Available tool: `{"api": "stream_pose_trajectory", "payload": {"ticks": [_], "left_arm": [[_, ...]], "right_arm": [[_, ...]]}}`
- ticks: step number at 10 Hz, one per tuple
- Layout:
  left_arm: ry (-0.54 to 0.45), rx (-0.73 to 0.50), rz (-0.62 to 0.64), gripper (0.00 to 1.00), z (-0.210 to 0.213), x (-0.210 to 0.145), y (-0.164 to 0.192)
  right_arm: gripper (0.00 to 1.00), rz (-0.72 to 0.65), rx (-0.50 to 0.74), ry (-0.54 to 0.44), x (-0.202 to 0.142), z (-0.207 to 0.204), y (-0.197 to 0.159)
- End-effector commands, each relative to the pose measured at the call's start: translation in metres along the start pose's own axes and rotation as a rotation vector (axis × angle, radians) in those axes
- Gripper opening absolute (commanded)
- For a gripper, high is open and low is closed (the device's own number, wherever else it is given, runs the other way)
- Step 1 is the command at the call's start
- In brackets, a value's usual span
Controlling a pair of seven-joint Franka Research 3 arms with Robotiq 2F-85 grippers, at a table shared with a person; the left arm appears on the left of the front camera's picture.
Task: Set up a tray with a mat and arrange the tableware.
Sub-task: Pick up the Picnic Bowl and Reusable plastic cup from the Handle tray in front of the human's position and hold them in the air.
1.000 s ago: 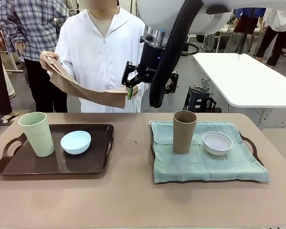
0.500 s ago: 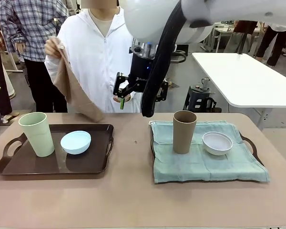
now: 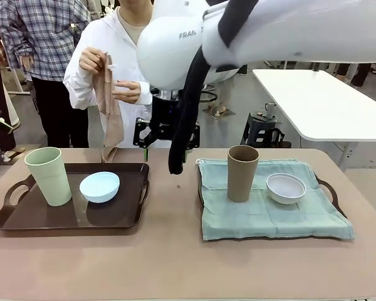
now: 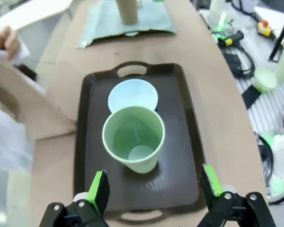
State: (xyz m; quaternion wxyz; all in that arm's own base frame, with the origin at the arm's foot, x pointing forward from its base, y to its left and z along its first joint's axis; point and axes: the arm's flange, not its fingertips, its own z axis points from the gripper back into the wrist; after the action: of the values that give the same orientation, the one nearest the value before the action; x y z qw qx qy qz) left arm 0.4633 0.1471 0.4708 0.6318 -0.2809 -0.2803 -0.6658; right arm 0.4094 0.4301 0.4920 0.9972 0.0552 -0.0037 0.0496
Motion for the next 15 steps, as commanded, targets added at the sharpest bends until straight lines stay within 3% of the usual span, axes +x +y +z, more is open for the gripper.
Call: {"api": "stream_pose_trajectory", "payload": {"ticks": [1,4,15], "left_arm": [[0.006,0.002,0.078,1.00,-0.006,0.011,0.013],[0.011,-0.005,0.127,1.00,-0.006,-0.002,0.022],[0.021,-0.011,0.123,1.00,-0.007,-0.005,0.018]], "right_arm": [[1.00,-0.021,0.015,-0.035,0.014,-0.010,0.018],[1.00,-0.047,0.034,-0.073,0.029,-0.023,0.039],[1.00,-0.030,0.008,-0.014,0.069,-0.084,0.094]]}}
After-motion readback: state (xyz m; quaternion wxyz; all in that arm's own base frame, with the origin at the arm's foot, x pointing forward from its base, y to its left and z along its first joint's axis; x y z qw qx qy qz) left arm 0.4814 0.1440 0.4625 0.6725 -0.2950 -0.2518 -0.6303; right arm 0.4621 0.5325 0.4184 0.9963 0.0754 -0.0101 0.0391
